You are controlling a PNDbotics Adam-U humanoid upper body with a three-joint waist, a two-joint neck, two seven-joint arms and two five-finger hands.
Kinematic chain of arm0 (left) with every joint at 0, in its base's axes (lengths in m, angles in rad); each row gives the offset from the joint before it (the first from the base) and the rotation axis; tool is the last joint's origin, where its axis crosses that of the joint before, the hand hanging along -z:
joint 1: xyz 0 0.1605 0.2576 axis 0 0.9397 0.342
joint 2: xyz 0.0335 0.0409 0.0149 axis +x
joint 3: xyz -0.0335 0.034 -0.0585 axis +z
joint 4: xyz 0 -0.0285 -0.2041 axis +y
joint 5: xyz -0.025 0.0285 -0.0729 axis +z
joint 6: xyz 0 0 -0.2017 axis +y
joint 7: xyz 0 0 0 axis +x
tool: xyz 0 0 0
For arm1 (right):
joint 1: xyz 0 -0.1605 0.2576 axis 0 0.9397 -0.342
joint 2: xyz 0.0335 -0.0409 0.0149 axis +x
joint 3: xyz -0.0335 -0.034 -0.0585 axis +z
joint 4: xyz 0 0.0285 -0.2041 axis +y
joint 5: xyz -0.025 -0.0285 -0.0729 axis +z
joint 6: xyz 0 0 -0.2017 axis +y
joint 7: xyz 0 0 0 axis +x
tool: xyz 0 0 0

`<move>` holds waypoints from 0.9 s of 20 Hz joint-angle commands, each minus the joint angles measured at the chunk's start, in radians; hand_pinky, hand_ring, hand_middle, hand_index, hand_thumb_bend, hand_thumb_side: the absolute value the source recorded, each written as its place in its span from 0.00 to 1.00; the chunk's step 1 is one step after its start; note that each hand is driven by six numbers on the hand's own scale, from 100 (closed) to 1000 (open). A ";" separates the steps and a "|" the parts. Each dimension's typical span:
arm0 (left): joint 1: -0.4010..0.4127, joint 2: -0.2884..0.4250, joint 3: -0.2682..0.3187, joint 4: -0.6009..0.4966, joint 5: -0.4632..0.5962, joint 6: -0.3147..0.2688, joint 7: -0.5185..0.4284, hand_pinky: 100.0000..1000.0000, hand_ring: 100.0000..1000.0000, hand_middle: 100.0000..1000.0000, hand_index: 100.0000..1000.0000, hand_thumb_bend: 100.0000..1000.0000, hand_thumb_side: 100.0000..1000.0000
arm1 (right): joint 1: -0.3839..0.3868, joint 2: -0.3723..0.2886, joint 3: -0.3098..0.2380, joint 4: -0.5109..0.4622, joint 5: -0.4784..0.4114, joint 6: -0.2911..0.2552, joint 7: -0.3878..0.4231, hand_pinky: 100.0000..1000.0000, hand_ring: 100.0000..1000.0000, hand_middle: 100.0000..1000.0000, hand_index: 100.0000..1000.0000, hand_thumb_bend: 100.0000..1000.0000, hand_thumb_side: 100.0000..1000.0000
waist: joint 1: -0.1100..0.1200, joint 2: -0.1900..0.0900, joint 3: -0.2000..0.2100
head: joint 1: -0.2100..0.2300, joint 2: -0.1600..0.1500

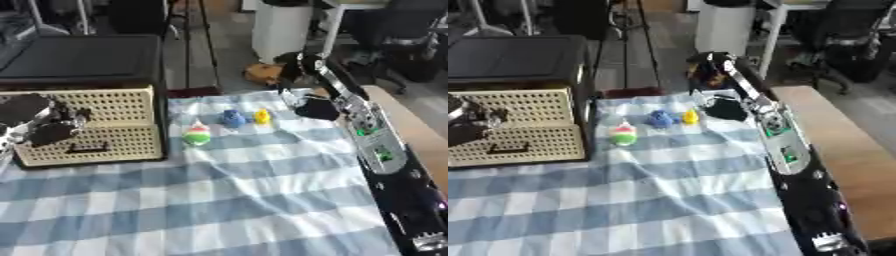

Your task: Pick up objects from table and place into drawer.

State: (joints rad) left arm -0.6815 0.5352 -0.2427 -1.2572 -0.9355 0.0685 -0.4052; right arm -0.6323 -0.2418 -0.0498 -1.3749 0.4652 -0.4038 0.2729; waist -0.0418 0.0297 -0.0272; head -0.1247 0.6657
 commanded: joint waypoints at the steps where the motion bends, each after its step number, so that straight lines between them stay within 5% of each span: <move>1: 0.046 0.028 -0.030 -0.030 0.005 0.014 -0.035 0.00 0.00 0.00 0.27 0.02 1.00 | -0.011 -0.017 -0.009 -0.020 0.000 -0.002 -0.001 0.55 0.51 0.50 0.79 0.00 0.22 | -0.003 -0.005 0.007 | -0.005 0.000; 18: 0.208 0.091 -0.017 -0.444 0.061 0.110 -0.126 0.00 0.00 0.00 0.25 0.00 1.00 | 0.000 -0.026 -0.013 -0.020 0.002 0.000 -0.002 0.56 0.51 0.50 0.79 0.00 0.21 | 0.007 -0.019 0.027 | -0.017 -0.001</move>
State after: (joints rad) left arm -0.4647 0.6006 -0.2616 -1.6561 -0.8873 0.1769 -0.5185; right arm -0.6160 -0.2424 -0.0558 -1.3749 0.4652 -0.4035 0.2722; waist -0.0381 0.0224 0.0006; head -0.1384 0.6656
